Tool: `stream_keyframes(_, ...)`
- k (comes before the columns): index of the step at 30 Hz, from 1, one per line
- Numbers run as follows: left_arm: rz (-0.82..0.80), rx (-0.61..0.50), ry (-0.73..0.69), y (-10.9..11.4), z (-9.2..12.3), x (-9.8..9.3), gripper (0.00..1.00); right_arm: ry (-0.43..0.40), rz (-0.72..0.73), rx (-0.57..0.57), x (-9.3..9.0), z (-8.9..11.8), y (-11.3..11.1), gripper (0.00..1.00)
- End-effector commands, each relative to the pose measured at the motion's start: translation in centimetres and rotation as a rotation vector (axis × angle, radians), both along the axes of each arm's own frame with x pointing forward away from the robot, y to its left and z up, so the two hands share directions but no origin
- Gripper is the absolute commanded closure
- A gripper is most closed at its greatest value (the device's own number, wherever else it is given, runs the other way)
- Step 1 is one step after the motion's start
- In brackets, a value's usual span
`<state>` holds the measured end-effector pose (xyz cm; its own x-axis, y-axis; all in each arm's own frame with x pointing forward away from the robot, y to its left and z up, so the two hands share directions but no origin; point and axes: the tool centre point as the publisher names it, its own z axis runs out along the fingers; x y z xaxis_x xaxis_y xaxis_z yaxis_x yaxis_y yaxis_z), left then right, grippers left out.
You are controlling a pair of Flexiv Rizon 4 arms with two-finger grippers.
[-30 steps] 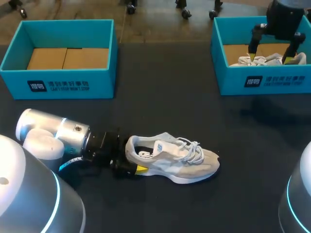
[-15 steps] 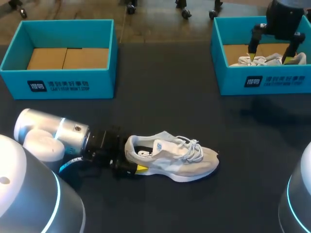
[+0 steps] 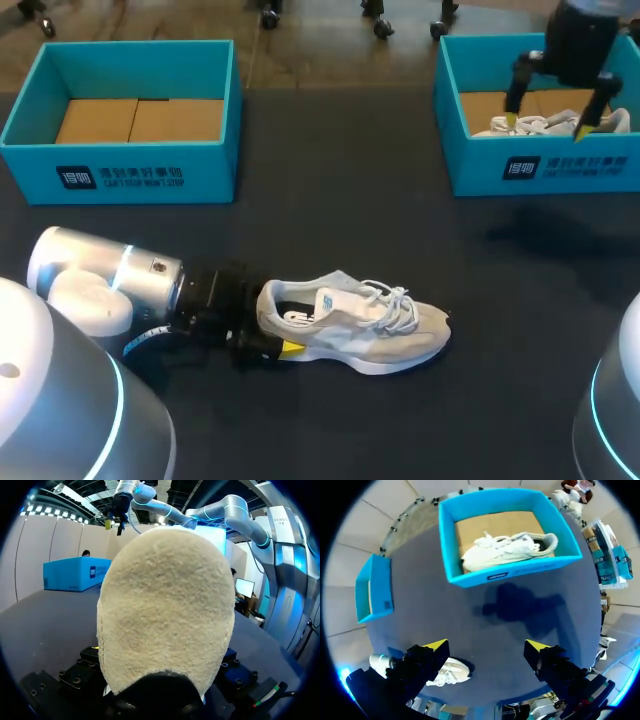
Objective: Take the shoe out of the shoebox, open the shoe tongue, remove and reinsert the insole, then place the shoe into the shoebox
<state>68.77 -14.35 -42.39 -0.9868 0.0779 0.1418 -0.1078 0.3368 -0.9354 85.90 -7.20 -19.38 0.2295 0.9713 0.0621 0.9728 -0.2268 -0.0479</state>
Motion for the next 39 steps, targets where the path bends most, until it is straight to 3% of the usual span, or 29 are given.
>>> stream_keyframes(1, 0.002, 0.002, 0.000, 0.1, -0.2, -0.1, 1.00, -0.020, 0.003, -0.012, -1.7, -1.0, 4.0, 0.00)
stream_keyframes(6, 0.002, 0.002, 0.000, 0.1, -0.2, -0.1, 1.00, -0.040, 0.009, 0.027, -4.3, -2.3, 8.1, 0.00)
stream_keyframes(7, 0.002, 0.002, 0.000, 0.1, -0.2, -0.1, 1.00, -0.007, -0.040, 0.021, -4.6, -2.5, 8.7, 0.00)
stream_keyframes(9, 0.002, 0.002, 0.000, 0.1, -0.2, -0.1, 1.00, 0.026, -0.043, 0.054, -4.8, -2.9, 9.0, 0.00)
stream_keyframes(23, 0.002, 0.002, 0.000, 0.1, -0.2, -0.1, 1.00, 0.026, -0.043, 0.054, -4.8, -2.9, 9.0, 0.00)
stream_keyframes(30, 0.002, 0.002, 0.000, 0.1, -0.2, -0.1, 1.00, 0.043, -0.030, -0.042, -7.5, -3.5, 16.0, 0.00)
stream_keyframes(36, 0.002, 0.002, 0.000, 0.1, -0.2, -0.1, 1.00, 0.028, 0.009, -0.010, -9.9, -4.7, 21.5, 0.00)
stream_keyframes(39, 0.002, 0.002, 0.000, 0.1, -0.2, -0.1, 1.00, 0.033, 0.009, 0.015, -10.1, -5.0, 22.1, 0.00)
